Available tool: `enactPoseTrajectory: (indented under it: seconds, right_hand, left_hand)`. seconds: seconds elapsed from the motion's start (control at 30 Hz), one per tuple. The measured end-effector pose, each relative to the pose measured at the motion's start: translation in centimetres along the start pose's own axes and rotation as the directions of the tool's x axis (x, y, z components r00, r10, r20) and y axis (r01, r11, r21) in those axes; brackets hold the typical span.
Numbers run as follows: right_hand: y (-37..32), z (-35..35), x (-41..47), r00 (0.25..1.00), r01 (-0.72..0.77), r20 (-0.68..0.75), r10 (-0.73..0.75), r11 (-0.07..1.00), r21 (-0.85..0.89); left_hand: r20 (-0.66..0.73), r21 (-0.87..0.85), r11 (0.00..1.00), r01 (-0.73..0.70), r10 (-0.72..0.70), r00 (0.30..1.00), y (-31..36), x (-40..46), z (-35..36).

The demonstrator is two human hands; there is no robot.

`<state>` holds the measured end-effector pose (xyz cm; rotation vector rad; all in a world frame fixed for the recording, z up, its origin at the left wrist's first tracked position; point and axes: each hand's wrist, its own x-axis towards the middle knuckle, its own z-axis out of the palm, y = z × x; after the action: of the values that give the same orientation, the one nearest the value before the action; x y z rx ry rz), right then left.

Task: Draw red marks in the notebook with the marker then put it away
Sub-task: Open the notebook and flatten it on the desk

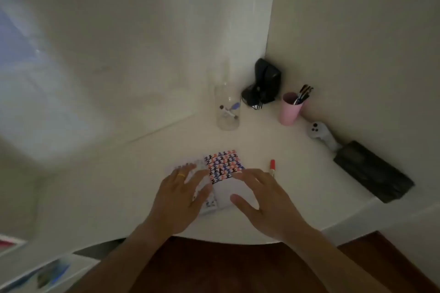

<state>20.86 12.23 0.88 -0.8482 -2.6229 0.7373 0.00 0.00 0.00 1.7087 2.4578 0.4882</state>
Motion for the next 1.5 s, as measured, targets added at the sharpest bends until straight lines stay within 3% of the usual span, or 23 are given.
enactPoseTrajectory:
  seconds: [0.23,0.4,0.9,1.27,1.5]
  right_hand:
    - [7.7,11.1,2.2,0.998,0.003,-0.065,-0.01,0.994,-0.113]
    - [10.5,15.4,1.2,0.991,0.013,-0.123,-0.043,0.972,-0.235]
    - [9.7,15.5,0.4,0.976,0.007,-0.209,-0.067,0.962,-0.274]
    - [8.2,15.1,-0.3,0.978,-0.054,-0.208,-0.014,0.947,-0.316]
    - [9.7,15.9,-0.1,0.962,-0.043,-0.269,-0.037,0.958,-0.283]
  left_hand:
    - [-0.059,0.03,0.999,0.04,-0.038,0.998,-4.0,1.7,12.4]
    - [-0.173,0.091,0.995,0.028,-0.012,0.985,-5.3,0.7,16.3]
    - [-0.354,0.122,0.987,0.106,-0.057,0.934,-4.5,-0.6,16.9]
    - [-0.308,0.097,0.987,0.13,-0.094,0.947,-3.9,-1.9,16.5]
    - [-0.398,0.069,0.992,0.103,-0.067,0.915,-4.8,-1.2,17.6]
